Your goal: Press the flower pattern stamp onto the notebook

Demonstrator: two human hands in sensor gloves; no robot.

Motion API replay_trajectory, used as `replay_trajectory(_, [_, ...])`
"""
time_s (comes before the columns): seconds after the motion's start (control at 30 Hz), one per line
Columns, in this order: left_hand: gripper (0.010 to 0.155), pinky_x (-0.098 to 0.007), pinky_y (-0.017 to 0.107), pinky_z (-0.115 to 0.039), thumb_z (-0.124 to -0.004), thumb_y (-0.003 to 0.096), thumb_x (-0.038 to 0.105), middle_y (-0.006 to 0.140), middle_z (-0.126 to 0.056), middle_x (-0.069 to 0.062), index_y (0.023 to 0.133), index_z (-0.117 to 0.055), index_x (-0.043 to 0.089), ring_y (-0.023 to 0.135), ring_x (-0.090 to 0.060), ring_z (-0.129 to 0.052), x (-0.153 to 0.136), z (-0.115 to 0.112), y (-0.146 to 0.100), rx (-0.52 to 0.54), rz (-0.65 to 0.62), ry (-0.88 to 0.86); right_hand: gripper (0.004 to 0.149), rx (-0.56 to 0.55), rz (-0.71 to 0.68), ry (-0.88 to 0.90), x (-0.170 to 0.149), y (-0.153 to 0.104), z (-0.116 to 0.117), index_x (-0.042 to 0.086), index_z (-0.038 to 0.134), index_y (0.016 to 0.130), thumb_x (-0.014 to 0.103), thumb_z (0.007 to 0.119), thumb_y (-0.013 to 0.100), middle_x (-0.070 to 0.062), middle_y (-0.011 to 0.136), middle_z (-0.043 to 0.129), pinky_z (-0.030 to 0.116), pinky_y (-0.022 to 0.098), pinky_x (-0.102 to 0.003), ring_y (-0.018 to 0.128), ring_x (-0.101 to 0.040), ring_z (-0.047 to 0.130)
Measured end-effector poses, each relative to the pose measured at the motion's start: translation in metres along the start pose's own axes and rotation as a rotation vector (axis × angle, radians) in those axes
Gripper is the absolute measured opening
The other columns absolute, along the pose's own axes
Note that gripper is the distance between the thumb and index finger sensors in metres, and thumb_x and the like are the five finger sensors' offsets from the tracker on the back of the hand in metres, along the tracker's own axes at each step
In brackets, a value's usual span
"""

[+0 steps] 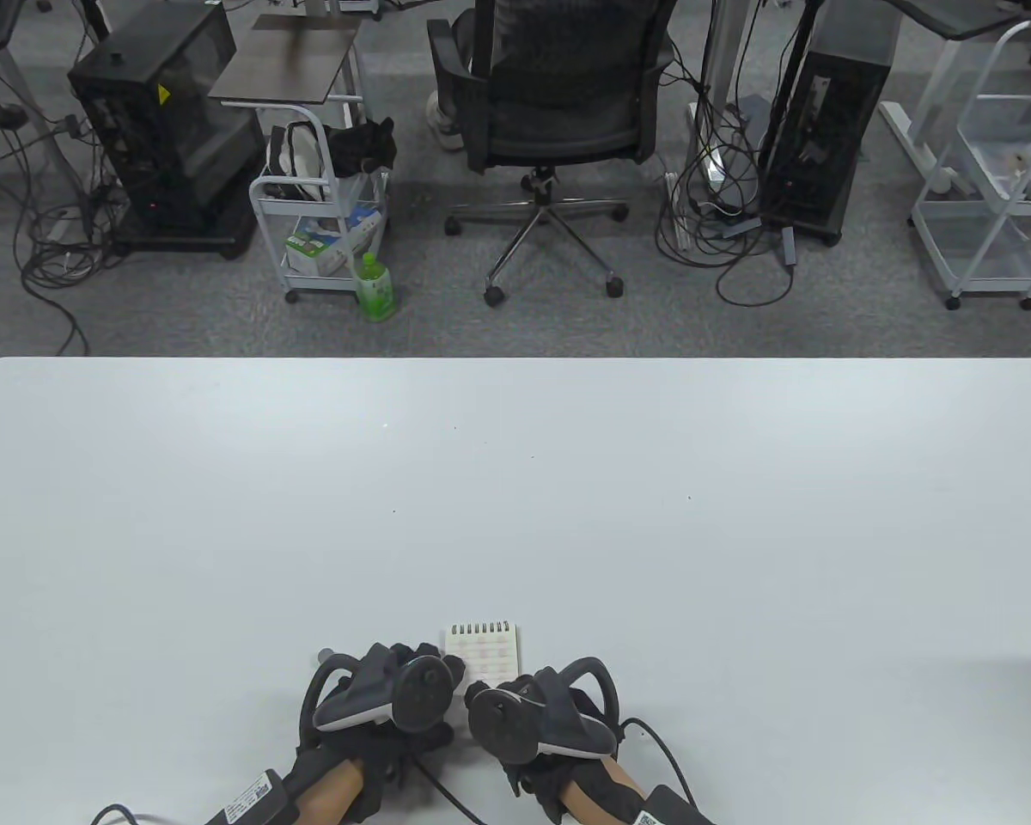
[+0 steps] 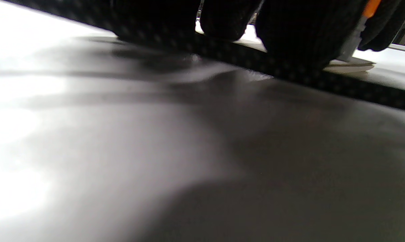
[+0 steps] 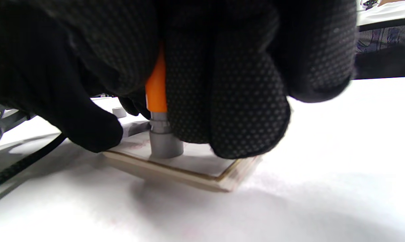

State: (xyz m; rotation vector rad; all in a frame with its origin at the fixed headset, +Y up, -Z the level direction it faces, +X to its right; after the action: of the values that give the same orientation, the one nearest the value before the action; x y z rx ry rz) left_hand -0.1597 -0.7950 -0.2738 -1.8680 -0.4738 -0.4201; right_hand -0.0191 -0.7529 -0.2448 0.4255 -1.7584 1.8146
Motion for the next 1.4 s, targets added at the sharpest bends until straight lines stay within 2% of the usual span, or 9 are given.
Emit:
replay_trajectory(0.43, [0.075,-0.064,0.063,-0.049,-0.076,0.0393,0.048,0.106,-0.048,-0.017,0.104,-0.052,0.018,0.092,-0.046,-0.052,0.000,0.000,0.000,-0.001,0.000,0.004,0.044,0.018,0.010,0.012,0.005,0.001,0.005,0.012,0.088,0.080,0.028,0.088,0.039,-0.020,0.059,0.100,0.087,0.045,-0.052,0.043,-0.032,0.111])
replay_trajectory(0.9, [0.075,-0.064,0.063,-0.049,-0.076,0.0394,0.048,0.106,-0.048,-0.018,0.104,-0.052,0.018,0.092,-0.046,-0.052,0.000,0.000,0.000,-0.001,-0.004,0.007,0.045,0.024,0.007,0.013,0.003,0.001,0.003,0.015,0.086,0.082,0.029,0.087,0.040,-0.018,0.061,0.100,0.086,0.045,-0.052,0.044,-0.031,0.110])
replay_trajectory(1.13, [0.075,-0.064,0.063,-0.049,-0.076,0.0393,0.048,0.106,-0.048,-0.018,0.104,-0.052,0.018,0.092,-0.046,-0.052,0.000,-0.001,0.000,0.000,-0.005,0.004,0.046,0.008,0.007,0.016,-0.003,-0.002,-0.004,0.015,0.086,0.083,0.031,0.087,0.040,-0.016,0.062,0.100,0.085,0.045,-0.052,0.044,-0.031,0.110])
replay_trajectory(1.23, [0.075,-0.064,0.063,-0.049,-0.076,0.0393,0.048,0.106,-0.048,-0.018,0.104,-0.052,0.018,0.092,-0.046,-0.052,0.000,-0.001,0.000,-0.001,-0.004,0.004,0.046,-0.038,0.035,0.058,-0.013,-0.003,-0.013,0.013,0.087,0.082,0.030,0.088,0.039,-0.016,0.060,0.101,0.085,0.044,-0.052,0.043,-0.031,0.110])
replay_trajectory(1.4, [0.075,-0.064,0.063,-0.049,-0.076,0.0393,0.048,0.106,-0.048,-0.018,0.104,-0.052,0.018,0.092,-0.046,-0.052,0.000,-0.001,0.000,-0.001,-0.004,0.004,0.046,-0.050,0.064,0.088,-0.029,-0.008,-0.023,0.012,0.089,0.080,0.031,0.091,0.037,-0.016,0.058,0.102,0.085,0.043,-0.052,0.041,-0.030,0.110])
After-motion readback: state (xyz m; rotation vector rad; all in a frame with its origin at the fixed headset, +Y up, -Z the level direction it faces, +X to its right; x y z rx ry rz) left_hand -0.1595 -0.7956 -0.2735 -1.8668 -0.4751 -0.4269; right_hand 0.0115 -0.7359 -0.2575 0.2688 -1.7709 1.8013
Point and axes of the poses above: the tracker on the back of each hand, its own x axis roughly to the thumb side, its own y axis roughly from the wrist to the fingertips, z = x × y, the point moved 1 cm from there along y, roughly from the wrist to the fingertips
